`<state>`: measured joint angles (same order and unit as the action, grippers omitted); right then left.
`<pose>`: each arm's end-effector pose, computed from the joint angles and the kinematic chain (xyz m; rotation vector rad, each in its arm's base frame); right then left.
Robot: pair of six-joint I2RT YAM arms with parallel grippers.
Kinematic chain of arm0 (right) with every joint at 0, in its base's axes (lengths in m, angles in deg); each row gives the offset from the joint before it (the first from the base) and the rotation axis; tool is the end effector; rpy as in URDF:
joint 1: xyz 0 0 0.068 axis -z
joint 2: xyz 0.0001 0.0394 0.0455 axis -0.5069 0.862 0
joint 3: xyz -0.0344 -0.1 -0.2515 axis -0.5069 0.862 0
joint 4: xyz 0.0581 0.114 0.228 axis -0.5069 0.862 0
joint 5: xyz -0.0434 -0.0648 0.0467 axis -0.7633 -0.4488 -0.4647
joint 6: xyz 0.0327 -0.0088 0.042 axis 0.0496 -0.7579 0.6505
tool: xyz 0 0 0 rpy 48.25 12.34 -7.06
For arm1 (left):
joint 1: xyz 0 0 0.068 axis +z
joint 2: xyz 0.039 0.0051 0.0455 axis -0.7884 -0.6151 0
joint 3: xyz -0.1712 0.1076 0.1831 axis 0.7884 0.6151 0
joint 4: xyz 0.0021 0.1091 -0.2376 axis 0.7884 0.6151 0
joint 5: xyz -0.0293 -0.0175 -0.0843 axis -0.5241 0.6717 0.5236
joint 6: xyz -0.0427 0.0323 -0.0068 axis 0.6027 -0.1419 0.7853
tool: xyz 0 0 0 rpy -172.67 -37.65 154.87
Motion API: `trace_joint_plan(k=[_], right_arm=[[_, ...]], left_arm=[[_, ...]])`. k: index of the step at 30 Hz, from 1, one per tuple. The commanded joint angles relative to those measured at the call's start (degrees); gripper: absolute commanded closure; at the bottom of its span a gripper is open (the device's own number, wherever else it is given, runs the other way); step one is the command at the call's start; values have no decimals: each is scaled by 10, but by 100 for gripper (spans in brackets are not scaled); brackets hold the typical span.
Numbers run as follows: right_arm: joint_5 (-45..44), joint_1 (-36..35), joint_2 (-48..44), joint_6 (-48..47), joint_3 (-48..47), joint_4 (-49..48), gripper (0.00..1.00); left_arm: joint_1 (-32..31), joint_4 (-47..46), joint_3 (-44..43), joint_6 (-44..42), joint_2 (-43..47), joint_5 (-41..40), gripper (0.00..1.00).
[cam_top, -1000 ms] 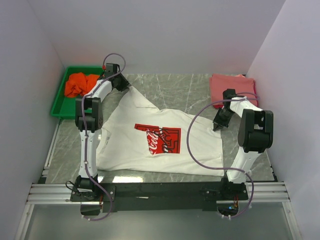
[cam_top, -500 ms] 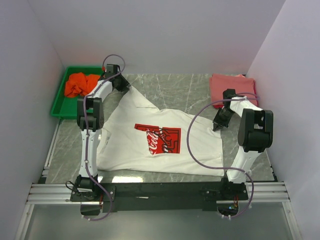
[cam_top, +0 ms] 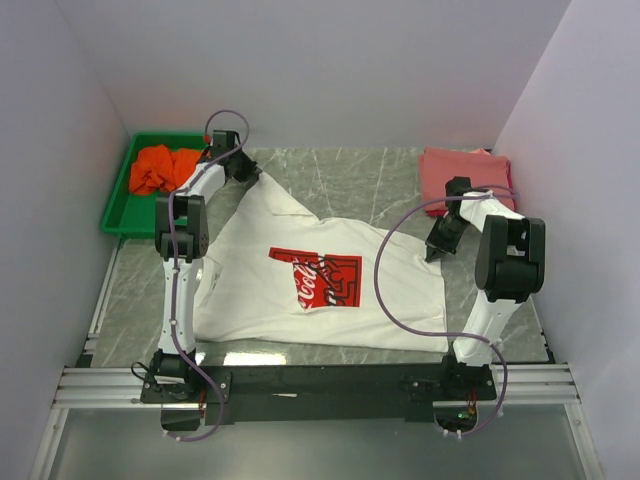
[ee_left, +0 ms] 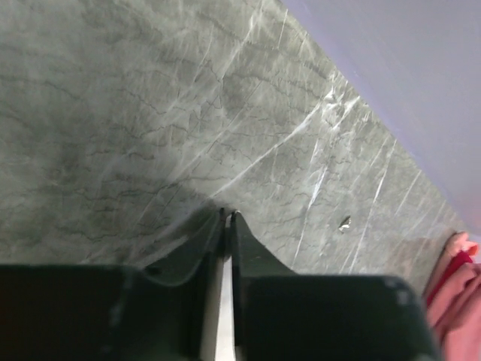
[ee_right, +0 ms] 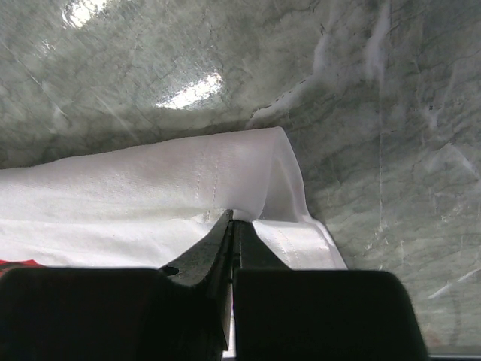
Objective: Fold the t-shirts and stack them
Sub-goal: Fold the tshirt
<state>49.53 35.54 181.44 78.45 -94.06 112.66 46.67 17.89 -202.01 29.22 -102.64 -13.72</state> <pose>0.3529 -0.0270 0.1572 0.7569 2.9263 0.2111 0.5690 -0.0591 0.1437 -0.8553 2.2002 -0.6925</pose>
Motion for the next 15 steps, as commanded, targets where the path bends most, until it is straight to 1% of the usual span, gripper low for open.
trace_joint_plan(k=[1, 2, 3, 11, 14, 15], right_arm=[[-2, -1, 12, 7, -10, 1, 100], [-3, -1, 11, 7, -15, 2, 100], [-3, -1, 11, 7, -17, 4, 100], [-11, -1, 1, 10, -80, 53, 100], [-12, -1, 7, 12, -109, 68, 100], [-11, -1, 10, 11, -116, 68, 100]], left_arm=[[3, -35, 9, 22, -4, 27, 90], [4, -38, 8, 24, -6, 32, 92], [4, -36, 7, 28, -7, 35, 99], [21, -71, 4, 69, 13, 50, 100], [30, -75, -41, 58, -6, 71, 100], [34, -71, -75, 51, -14, 79, 100]])
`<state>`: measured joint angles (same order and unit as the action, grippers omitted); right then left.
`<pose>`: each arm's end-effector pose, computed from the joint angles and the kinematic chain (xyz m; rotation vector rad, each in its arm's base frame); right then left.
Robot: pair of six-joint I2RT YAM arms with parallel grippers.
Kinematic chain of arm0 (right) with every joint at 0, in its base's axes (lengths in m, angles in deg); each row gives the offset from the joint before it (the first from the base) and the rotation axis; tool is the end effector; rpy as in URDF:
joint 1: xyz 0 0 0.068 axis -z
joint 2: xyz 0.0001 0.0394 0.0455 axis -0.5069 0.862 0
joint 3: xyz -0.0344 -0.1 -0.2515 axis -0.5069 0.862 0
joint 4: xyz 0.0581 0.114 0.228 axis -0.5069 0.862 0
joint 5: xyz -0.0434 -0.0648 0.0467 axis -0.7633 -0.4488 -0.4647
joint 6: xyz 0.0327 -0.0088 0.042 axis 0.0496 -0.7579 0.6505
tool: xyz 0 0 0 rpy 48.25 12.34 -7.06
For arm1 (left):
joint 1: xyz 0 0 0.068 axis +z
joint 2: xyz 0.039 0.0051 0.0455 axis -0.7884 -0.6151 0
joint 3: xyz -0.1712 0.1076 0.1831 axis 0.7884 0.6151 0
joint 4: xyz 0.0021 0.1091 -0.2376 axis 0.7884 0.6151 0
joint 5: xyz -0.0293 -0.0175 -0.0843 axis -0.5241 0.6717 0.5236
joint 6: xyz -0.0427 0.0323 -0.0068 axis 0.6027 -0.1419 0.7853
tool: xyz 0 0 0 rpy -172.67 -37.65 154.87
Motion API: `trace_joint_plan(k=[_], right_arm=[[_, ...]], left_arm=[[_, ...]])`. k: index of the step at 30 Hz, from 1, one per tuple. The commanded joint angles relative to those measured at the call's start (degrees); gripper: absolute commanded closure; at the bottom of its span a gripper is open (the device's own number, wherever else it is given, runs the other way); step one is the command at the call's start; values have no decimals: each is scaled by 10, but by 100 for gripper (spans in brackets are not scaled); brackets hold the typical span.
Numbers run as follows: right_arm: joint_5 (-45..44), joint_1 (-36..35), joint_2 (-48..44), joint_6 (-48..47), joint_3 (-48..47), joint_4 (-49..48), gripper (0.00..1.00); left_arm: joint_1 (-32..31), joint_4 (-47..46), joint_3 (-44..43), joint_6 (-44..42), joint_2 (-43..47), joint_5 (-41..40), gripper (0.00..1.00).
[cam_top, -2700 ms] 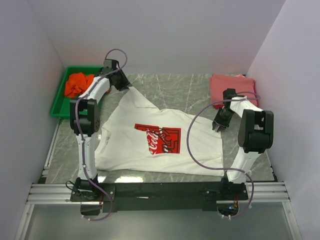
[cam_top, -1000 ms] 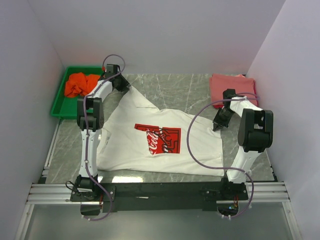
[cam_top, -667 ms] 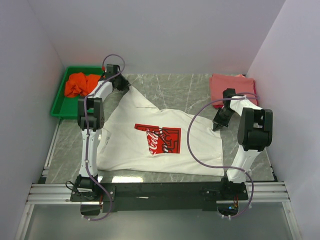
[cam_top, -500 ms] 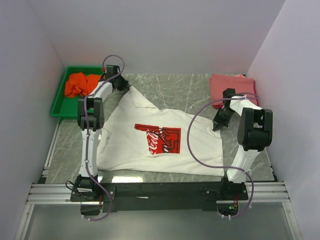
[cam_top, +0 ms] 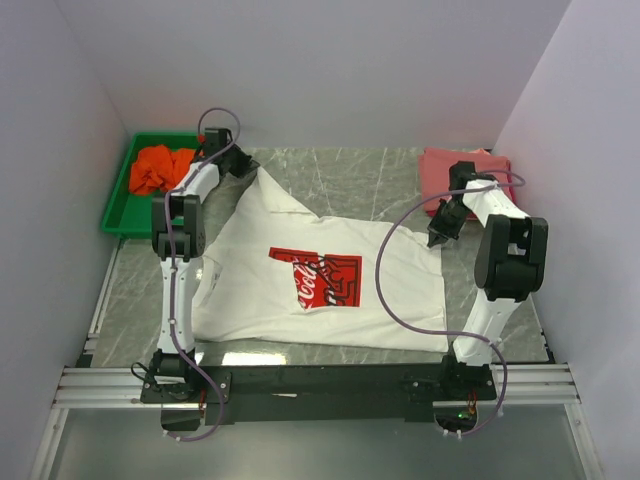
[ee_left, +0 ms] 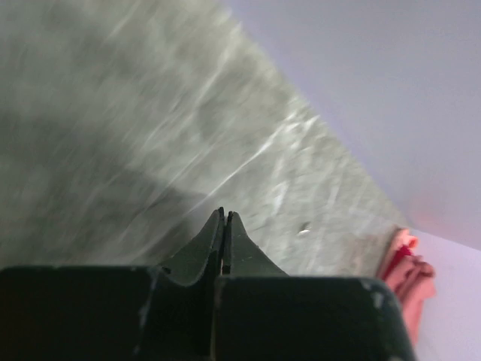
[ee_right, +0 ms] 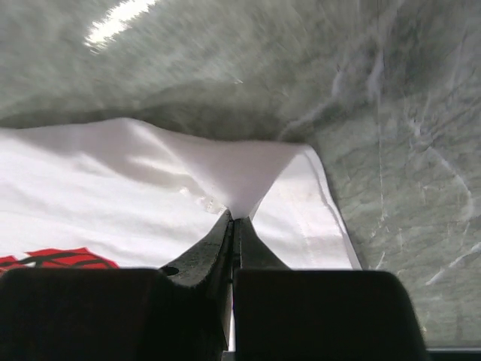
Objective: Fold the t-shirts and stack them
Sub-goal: Fold the tshirt
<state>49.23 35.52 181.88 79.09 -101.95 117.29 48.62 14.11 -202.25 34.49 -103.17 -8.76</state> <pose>0.3707 -0.0287 0.1883 0.7567 2.8759 0.2137 0.5752 -0.0430 0.1460 -0.9240 2.1327 -0.8371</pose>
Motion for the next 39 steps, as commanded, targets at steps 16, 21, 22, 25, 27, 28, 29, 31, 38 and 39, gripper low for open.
trace_joint_plan(k=[16, 21, 22, 25, 27, 28, 29, 31, 38, 39], right_arm=[[14, -1, 113, 4, -247, 56, 100], [24, -1, 143, 2, -311, 76, 100], [26, -1, 143, 1, -316, 77, 100], [30, -1, 132, -5, -308, 74, 100], [33, -1, 114, -11, -293, 71, 100], [33, -1, 106, -13, -271, 64, 100], [34, -1, 98, -17, -259, 61, 100], [38, -1, 75, -22, -224, 50, 100], [47, -2, 13, -41, -143, 32, 100], [48, -2, 3, -42, -132, 31, 100]], left_arm=[[61, -183, -104, 73, 6, 119, 100], [71, -175, -64, 94, 46, 122, 100], [74, -156, -56, 97, 63, 122, 100], [78, -131, -9, 110, 109, 127, 100], [79, -96, 43, 115, 138, 124, 100], [79, -97, 67, 116, 171, 125, 100], [80, -101, 111, 119, 188, 130, 100], [81, -104, 154, 123, 238, 128, 100], [80, -59, 334, 96, 401, 85, 100], [80, -57, 357, 98, 422, 80, 100]])
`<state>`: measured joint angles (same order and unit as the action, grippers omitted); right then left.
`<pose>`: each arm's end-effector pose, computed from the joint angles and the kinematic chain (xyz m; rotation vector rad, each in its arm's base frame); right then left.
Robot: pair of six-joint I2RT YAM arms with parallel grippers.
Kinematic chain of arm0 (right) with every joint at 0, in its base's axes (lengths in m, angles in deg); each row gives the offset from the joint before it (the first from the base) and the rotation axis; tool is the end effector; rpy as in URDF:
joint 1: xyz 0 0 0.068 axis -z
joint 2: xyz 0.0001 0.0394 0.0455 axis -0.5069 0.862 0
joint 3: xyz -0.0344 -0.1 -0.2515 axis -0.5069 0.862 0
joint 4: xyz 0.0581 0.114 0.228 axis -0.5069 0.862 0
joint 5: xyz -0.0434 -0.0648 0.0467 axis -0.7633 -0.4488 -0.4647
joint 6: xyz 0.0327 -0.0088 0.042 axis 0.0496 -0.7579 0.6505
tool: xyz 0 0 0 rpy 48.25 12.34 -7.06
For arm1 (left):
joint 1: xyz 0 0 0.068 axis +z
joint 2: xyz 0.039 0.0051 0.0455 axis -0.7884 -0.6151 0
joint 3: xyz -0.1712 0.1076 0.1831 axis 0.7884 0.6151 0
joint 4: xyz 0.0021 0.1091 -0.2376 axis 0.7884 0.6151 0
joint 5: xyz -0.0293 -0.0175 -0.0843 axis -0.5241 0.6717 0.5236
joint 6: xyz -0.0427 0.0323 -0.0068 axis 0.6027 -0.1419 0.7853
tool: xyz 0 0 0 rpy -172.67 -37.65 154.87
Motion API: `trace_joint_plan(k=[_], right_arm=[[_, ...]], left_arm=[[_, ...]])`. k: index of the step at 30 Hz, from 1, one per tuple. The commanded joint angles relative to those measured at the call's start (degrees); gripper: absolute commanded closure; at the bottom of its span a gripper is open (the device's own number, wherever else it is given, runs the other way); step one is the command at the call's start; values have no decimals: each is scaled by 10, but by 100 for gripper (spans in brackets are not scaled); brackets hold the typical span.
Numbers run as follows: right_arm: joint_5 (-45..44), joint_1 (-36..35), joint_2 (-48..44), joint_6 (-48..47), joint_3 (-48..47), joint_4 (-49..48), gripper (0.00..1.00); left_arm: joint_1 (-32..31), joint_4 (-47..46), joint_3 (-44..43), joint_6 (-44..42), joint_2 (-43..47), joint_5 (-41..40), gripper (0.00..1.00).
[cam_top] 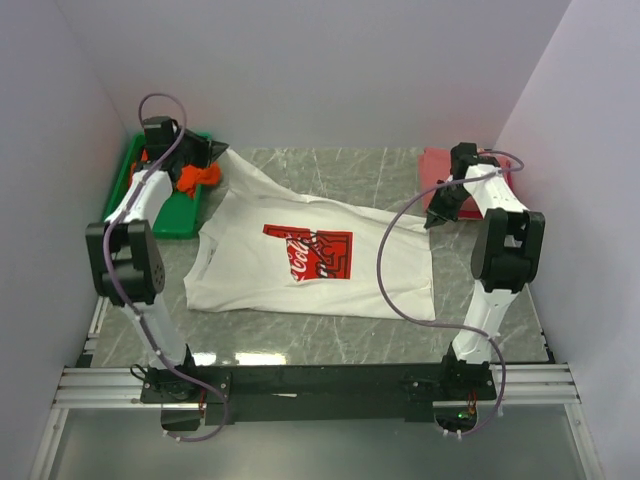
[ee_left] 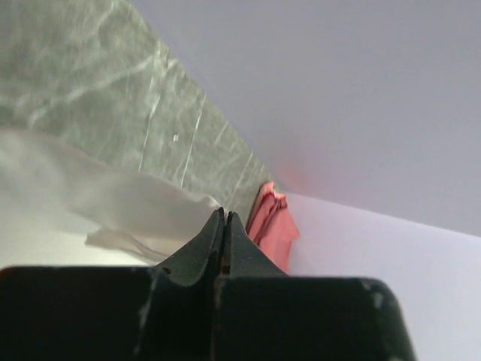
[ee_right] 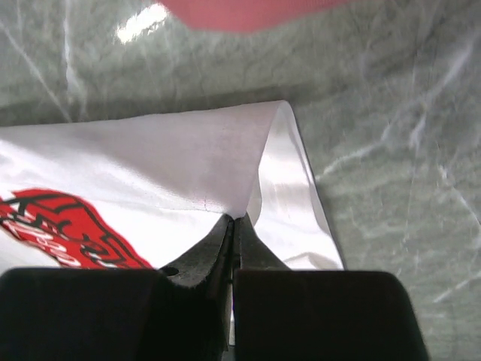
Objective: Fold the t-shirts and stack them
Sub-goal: Fold the tshirt
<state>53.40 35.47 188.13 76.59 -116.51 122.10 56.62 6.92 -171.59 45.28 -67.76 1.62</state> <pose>0.4109 -0.0293 0.2149 0.6605 2.8361 0.3232 0.4649 0.0225 0.2889 -1.0231 1.8873 -1.1098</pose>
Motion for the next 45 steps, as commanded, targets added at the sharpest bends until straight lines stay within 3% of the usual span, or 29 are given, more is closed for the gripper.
trace_joint_plan(k=[1, 7, 14, 29, 43, 45], right_arm=[[7, -2, -65, -19, 20, -19, 100], [-2, -2, -111, -29, 73, -22, 100], [-4, -2, -157, -46, 146, -17, 100], [-21, -3, -218, -51, 248, -8, 100], [-42, -3, -239, -49, 309, -15, 100], [-50, -3, -238, -47, 313, -10, 89]], left_arm=[[0, 15, 75, -8, 109, -33, 100], [0, 40, 241, 10, 254, -66, 100], [6, 65, 358, 68, 392, -95, 100], [12, 187, 455, 110, 588, -163, 100], [17, 261, 490, 116, 650, -225, 100], [17, 271, 497, 113, 658, -229, 100]])
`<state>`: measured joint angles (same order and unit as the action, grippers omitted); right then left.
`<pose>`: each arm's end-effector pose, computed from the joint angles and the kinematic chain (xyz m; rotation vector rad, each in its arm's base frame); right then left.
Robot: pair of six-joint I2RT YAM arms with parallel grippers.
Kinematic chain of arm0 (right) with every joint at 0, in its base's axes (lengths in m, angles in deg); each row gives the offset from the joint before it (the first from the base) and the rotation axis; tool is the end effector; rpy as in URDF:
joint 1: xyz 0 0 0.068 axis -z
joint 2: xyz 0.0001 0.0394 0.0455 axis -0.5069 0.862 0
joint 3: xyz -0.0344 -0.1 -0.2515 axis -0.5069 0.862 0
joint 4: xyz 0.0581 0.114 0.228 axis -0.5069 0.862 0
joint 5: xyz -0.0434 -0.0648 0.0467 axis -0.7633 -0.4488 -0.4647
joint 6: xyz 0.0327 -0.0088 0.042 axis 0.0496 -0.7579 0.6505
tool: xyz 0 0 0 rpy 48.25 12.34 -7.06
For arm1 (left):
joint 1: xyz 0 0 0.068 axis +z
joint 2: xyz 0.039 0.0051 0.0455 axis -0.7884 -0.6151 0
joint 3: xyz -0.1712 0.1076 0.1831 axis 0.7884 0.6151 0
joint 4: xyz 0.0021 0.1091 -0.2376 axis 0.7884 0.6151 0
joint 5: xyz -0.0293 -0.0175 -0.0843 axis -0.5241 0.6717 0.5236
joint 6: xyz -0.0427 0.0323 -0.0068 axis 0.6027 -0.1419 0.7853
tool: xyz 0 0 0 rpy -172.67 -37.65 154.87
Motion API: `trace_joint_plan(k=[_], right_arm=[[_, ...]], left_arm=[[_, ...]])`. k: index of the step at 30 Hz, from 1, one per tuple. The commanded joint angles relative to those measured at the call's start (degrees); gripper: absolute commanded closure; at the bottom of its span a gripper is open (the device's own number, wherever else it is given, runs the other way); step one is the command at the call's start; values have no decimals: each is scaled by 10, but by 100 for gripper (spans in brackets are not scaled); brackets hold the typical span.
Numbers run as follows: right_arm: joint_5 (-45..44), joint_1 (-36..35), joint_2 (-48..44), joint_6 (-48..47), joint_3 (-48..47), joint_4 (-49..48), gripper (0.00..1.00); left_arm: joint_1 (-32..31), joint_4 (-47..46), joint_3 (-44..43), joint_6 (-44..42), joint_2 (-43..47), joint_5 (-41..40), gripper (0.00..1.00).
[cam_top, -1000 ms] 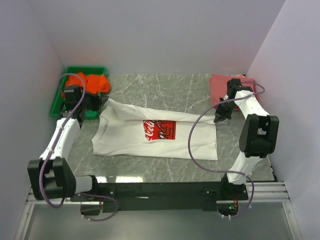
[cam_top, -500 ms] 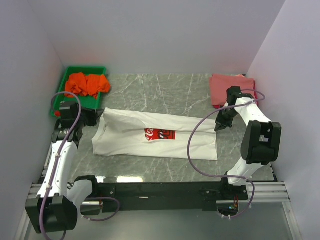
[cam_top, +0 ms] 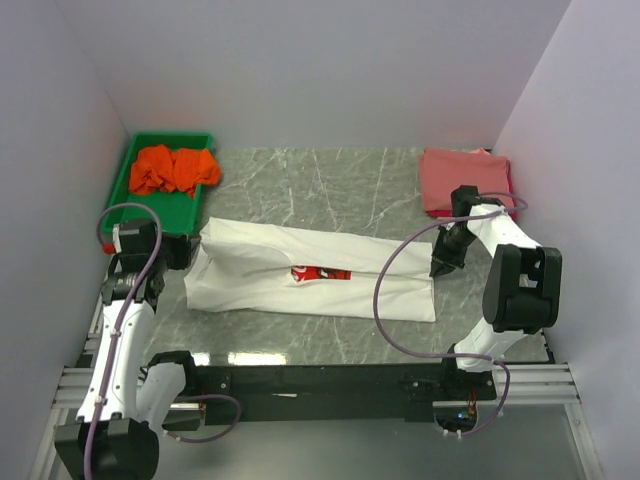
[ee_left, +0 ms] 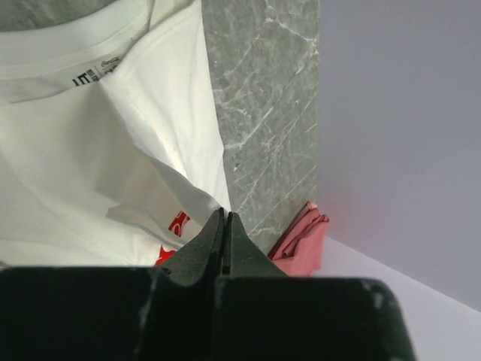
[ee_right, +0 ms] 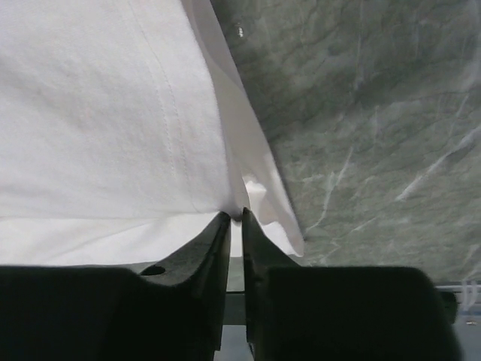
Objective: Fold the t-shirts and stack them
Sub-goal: Fold the tshirt
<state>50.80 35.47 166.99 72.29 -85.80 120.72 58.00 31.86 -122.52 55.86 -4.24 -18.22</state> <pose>0.2939 -0.0206 0.1962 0.6032 2.9887 0.2315 0.1822 0.0162 0.2850 -1.5126 1.7306 -0.7818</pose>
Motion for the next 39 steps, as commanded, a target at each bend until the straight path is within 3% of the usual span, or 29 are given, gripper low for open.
trace_joint_plan(k=[1, 3, 6, 12, 26, 33, 39], right_arm=[[-29, -4, -28, -3, 5, 6, 79], [-52, -8, -37, -2, 1, 18, 64], [-73, -19, -60, 1, -15, 32, 59], [-39, -118, -69, 23, -60, 23, 60], [57, -330, 60, 107, -117, -107, 62], [53, -469, 122, 146, -203, -169, 62], [-2, -572, 174, 168, -261, -241, 62]], left_arm=[[4, 23, 16, 8, 25, -29, 99], [5, 29, 23, 11, 30, -25, 91], [5, 15, 34, 3, 29, -20, 89], [11, -15, 38, -55, -25, 8, 93], [31, -119, 12, -229, -214, 8, 97], [66, -176, -18, -282, -304, 27, 99], [76, -200, -28, -327, -368, 74, 99]])
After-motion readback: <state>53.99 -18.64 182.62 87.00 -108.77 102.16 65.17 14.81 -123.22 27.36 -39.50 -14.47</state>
